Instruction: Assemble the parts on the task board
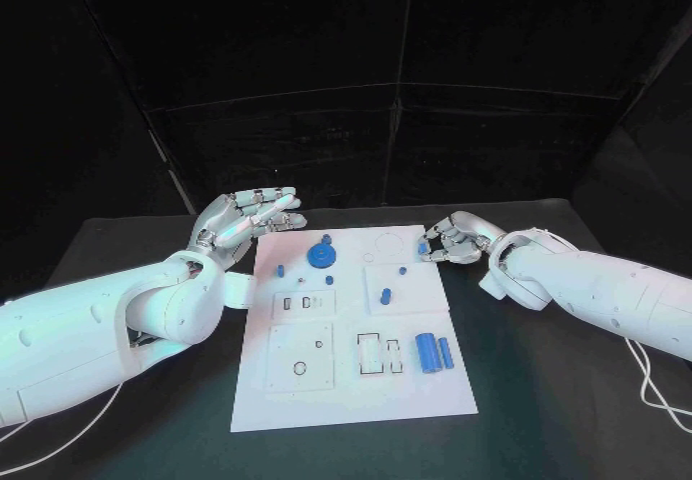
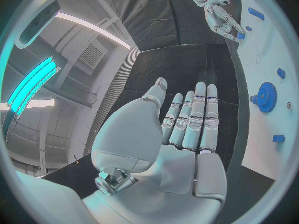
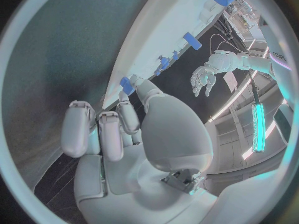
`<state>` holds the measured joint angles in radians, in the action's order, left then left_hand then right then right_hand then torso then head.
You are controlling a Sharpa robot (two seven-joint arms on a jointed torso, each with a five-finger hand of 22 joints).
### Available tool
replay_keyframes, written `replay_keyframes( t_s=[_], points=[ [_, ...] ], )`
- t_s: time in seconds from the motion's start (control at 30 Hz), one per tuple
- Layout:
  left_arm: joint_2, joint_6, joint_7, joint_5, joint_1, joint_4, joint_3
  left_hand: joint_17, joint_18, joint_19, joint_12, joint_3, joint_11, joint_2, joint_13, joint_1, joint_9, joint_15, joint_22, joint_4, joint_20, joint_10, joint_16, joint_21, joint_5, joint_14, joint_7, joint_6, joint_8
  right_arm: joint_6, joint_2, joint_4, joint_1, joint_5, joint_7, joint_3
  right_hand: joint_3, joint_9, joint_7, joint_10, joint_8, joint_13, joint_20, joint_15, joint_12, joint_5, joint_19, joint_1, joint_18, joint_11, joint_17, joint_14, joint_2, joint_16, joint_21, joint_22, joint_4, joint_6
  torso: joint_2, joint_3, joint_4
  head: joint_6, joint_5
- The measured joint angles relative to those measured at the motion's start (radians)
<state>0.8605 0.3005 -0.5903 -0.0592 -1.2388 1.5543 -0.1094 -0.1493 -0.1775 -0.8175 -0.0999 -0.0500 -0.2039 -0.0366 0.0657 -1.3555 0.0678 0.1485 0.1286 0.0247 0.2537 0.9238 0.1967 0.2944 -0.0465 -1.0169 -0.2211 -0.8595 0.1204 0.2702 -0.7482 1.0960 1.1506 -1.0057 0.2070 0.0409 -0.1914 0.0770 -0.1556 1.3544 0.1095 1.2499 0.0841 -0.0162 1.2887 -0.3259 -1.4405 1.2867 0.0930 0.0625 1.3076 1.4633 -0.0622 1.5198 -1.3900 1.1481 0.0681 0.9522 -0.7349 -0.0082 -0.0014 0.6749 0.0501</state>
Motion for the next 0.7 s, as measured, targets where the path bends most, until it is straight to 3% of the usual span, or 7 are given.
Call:
replay_keyframes(
  t_s=[0.2, 0.37, 0.7],
  points=[
    [0.001, 0.000, 0.000, 0.000, 0.000, 0.000, 0.000, 0.000, 0.000, 0.000, 0.000, 0.000, 0.000, 0.000, 0.000, 0.000, 0.000, 0.000, 0.000, 0.000, 0.000, 0.000, 0.000, 0.000, 0.000, 0.000, 0.000, 0.000, 0.000, -0.001, 0.001, -0.001, 0.000, -0.001, -0.004, 0.000, -0.008, 0.002, 0.007, 0.011, 0.012, 0.009, 0.000, 0.000, 0.007, 0.000, 0.000, -0.008, 0.000, -0.003, 0.000, 0.000, 0.018, 0.004, 0.000, 0.005, -0.003, 0.030, 0.000, 0.0000, 0.0000, 0.002, 0.000],
    [0.001, 0.000, 0.000, 0.000, 0.000, 0.001, 0.000, 0.000, 0.000, 0.000, 0.000, 0.000, 0.000, 0.000, 0.000, 0.000, 0.000, 0.000, 0.000, 0.000, 0.000, 0.000, 0.000, 0.000, 0.000, 0.000, 0.000, 0.000, 0.000, -0.001, 0.002, -0.002, -0.001, -0.001, -0.007, 0.000, -0.025, 0.007, 0.024, 0.022, 0.037, 0.016, -0.006, -0.008, 0.012, 0.023, -0.006, -0.009, 0.000, -0.014, 0.000, 0.003, 0.036, 0.004, -0.007, 0.010, -0.004, 0.072, 0.000, 0.0000, 0.0001, 0.004, 0.000],
    [0.002, 0.000, 0.000, 0.000, 0.000, 0.001, 0.000, 0.000, 0.000, 0.000, 0.000, 0.000, 0.000, 0.000, 0.000, 0.000, 0.000, 0.000, 0.000, 0.000, 0.000, 0.000, 0.000, 0.000, 0.000, 0.000, 0.000, 0.000, 0.000, 0.007, 0.005, -0.001, -0.001, 0.004, -0.014, 0.000, -0.039, 0.010, 0.035, 0.025, 0.048, 0.022, -0.009, -0.016, 0.017, 0.036, -0.009, -0.009, 0.000, -0.018, 0.000, 0.002, 0.048, 0.008, -0.007, 0.016, -0.003, 0.089, 0.000, 0.0004, 0.0001, 0.006, 0.000]
  ],
)
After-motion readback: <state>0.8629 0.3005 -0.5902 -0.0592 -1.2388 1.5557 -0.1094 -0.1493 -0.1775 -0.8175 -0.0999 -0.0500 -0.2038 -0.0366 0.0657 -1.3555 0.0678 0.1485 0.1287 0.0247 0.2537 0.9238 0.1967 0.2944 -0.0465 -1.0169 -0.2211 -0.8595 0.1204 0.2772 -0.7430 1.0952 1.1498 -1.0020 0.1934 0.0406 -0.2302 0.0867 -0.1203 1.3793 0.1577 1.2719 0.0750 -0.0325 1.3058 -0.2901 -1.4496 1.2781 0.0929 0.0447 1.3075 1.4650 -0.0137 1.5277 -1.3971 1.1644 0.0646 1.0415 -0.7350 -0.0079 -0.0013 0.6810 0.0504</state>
